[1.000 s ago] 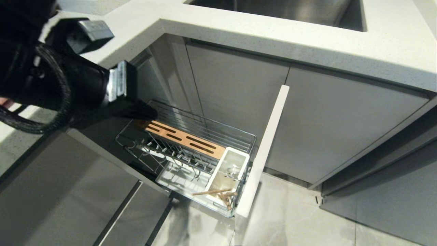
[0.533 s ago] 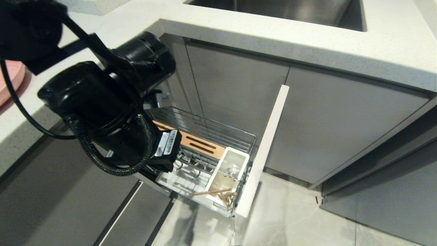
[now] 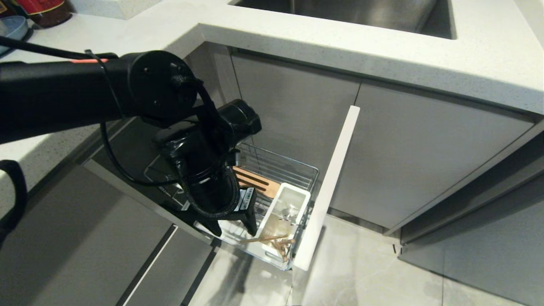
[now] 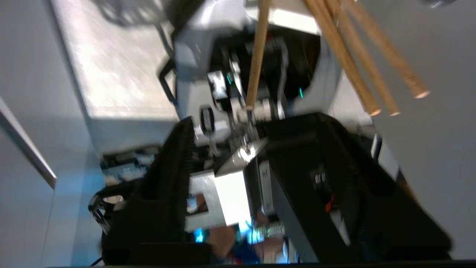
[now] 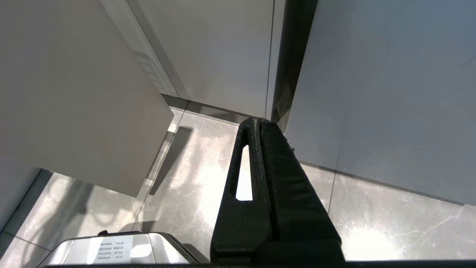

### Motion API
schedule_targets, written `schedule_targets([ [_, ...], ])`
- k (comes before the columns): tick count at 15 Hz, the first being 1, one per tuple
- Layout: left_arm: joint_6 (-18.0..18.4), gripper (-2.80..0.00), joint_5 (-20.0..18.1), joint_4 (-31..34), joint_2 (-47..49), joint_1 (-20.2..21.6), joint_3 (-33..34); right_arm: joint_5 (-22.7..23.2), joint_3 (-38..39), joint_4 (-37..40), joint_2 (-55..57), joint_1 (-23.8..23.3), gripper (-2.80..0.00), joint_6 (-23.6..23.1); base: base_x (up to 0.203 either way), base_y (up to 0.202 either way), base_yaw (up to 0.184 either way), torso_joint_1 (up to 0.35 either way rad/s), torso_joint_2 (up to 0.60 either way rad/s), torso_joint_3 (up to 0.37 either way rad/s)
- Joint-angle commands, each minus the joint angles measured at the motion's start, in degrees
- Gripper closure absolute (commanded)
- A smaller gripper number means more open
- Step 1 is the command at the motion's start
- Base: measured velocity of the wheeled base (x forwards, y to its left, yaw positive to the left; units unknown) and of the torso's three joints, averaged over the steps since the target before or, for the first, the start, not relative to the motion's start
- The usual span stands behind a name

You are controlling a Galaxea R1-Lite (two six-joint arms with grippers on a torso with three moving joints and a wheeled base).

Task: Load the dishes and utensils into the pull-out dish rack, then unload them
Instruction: Take the chopsticks out of the cupboard

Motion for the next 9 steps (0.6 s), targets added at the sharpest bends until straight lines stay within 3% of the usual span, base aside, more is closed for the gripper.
schedule_targets([
  [1, 4.58, -2.80, -4.69, 2.44, 4.00, 2.06, -0.25, -0.01, 0.00, -0.04, -0.24, 0.00, 0.00, 0.02, 0.000, 0.000, 0.000, 0.000, 0.00, 0.000],
  [3, 9.08, -2.80, -8.50, 4.19, 6.00, 3.85, -0.49, -0.01, 0.00, -0.04, -0.24, 0.00, 0.00, 0.02, 0.000, 0.000, 0.000, 0.000, 0.00, 0.000],
  [9, 9.51, -2.80, -9.54, 4.31, 10.84, 4.77, -1.07, -0.01, 0.00, -0.04, -0.24, 0.00, 0.00, 0.02, 0.000, 0.000, 0.000, 0.000, 0.00, 0.000],
])
